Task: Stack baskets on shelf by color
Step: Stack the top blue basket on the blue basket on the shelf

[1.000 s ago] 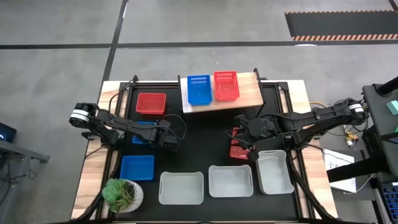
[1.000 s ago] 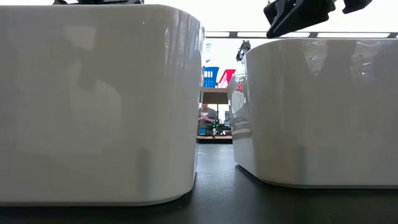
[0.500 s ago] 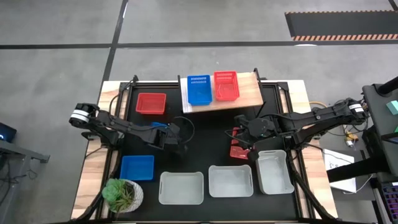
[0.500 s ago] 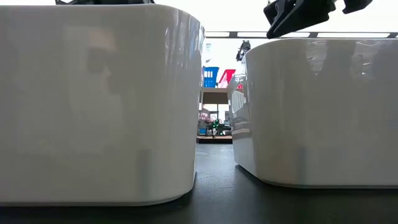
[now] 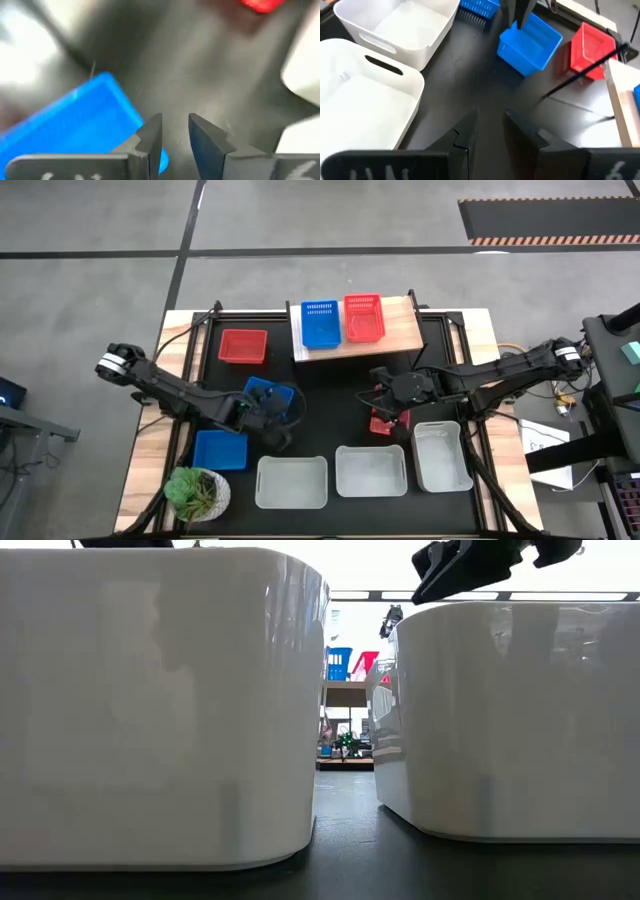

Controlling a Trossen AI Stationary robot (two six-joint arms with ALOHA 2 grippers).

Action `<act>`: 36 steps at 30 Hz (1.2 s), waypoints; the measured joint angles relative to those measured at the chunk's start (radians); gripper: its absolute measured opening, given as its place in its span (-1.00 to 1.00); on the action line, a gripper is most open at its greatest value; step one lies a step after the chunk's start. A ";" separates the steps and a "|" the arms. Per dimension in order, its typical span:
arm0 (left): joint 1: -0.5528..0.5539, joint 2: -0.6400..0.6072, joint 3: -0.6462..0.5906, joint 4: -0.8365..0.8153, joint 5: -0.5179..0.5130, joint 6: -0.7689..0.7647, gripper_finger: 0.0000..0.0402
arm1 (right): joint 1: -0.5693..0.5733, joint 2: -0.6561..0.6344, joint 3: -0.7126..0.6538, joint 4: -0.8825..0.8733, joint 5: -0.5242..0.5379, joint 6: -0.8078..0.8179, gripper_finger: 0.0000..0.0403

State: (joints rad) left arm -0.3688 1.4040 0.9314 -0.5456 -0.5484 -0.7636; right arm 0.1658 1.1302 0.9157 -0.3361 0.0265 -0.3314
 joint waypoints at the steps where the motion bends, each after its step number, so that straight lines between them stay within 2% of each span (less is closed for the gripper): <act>1: -0.023 -0.008 -0.004 0.014 -0.034 0.076 -0.61 | 0.000 0.011 0.000 0.018 0.000 -0.006 -0.61; 6: -0.071 -0.051 -0.006 0.100 -0.187 0.324 -0.61 | 0.000 0.065 0.026 0.111 0.046 -0.002 -0.59; 9: -0.072 -0.074 -0.019 0.156 -0.202 0.470 -0.61 | 0.000 0.114 0.082 0.111 0.106 -0.002 -0.53; 14: -0.065 -0.165 -0.097 0.329 -0.207 0.710 -0.61 | 0.000 0.232 0.204 0.071 0.107 -0.018 -0.39; 17: -0.065 -0.240 -0.164 0.417 -0.245 0.812 -0.61 | 0.000 0.319 0.295 0.024 0.106 -0.052 -0.30; 21: -0.061 -0.358 -0.278 0.495 -0.392 0.853 -0.61 | -0.005 0.448 0.406 0.004 0.105 -0.145 -0.22; 23: -0.058 -0.409 -0.341 0.554 -0.432 0.852 -0.61 | -0.014 0.511 0.460 0.012 0.094 -0.185 -0.19; 29: -0.058 -0.522 -0.487 0.715 -0.430 0.880 -0.61 | -0.081 0.685 0.608 0.002 -0.036 -0.254 -0.12; 36: -0.058 -0.586 -0.526 0.749 -0.429 0.883 -0.61 | -0.126 0.848 0.741 0.009 -0.053 -0.297 -0.09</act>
State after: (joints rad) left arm -0.4271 0.8177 0.4053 0.2034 -0.9776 0.1192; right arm 0.0399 1.9786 1.6571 -0.3270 -0.0260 -0.6289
